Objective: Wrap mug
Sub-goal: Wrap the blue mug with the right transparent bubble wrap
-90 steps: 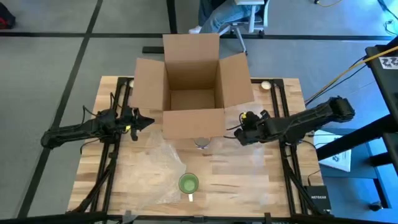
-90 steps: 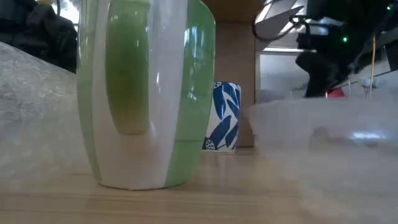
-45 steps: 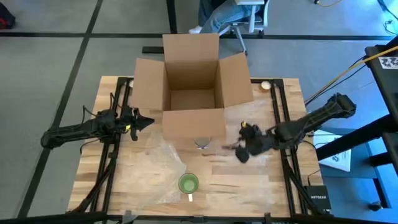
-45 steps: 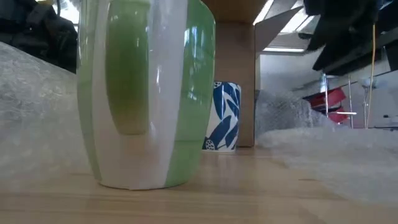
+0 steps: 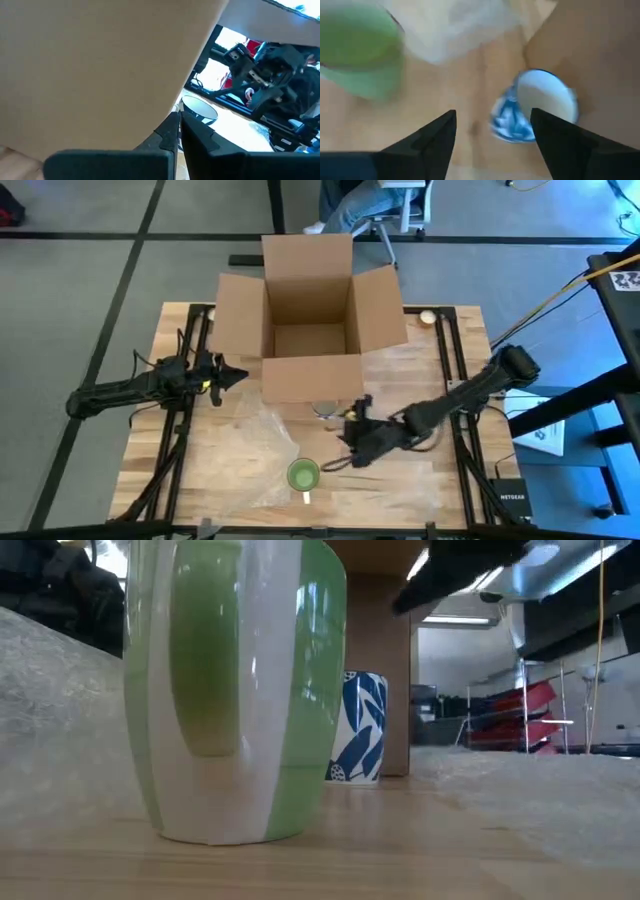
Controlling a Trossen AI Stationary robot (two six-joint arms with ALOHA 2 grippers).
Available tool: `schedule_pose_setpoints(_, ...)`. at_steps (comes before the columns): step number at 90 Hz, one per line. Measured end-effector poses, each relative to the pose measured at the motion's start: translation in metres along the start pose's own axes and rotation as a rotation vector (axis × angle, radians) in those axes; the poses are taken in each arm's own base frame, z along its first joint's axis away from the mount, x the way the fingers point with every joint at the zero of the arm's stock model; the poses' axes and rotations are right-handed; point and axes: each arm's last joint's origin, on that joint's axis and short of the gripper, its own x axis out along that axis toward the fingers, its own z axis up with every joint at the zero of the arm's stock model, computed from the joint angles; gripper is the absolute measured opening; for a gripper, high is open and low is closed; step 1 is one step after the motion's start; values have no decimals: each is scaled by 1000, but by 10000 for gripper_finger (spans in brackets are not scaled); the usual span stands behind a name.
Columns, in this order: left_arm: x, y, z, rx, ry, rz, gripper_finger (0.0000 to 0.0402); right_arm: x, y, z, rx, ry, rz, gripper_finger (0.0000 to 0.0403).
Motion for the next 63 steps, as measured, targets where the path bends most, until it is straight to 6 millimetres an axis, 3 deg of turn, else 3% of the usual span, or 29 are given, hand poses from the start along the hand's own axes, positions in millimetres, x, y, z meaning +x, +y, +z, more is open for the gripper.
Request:
schedule_pose_setpoints(22, 0, 0, 0, -2, 0, 0, 0, 58, -24, 15, -18, 246, 99, 220)
schedule_pose_setpoints(36, 0, 0, 0, -4, 0, 0, 0, 76, -32, 15, -2, 280, 176, 194)
schedule_pose_setpoints(45, 0, 0, 0, -4, -1, 0, 0, 79, -34, 13, -6, 301, 176, 144)
schedule_pose_setpoints(57, 0, 0, 0, -4, -1, 0, 0, 76, -34, 12, -8, 312, 190, 29)
schedule_pose_setpoints(63, 0, 0, 0, -5, -1, 0, 0, 72, -35, 11, -14, 333, 197, 17)
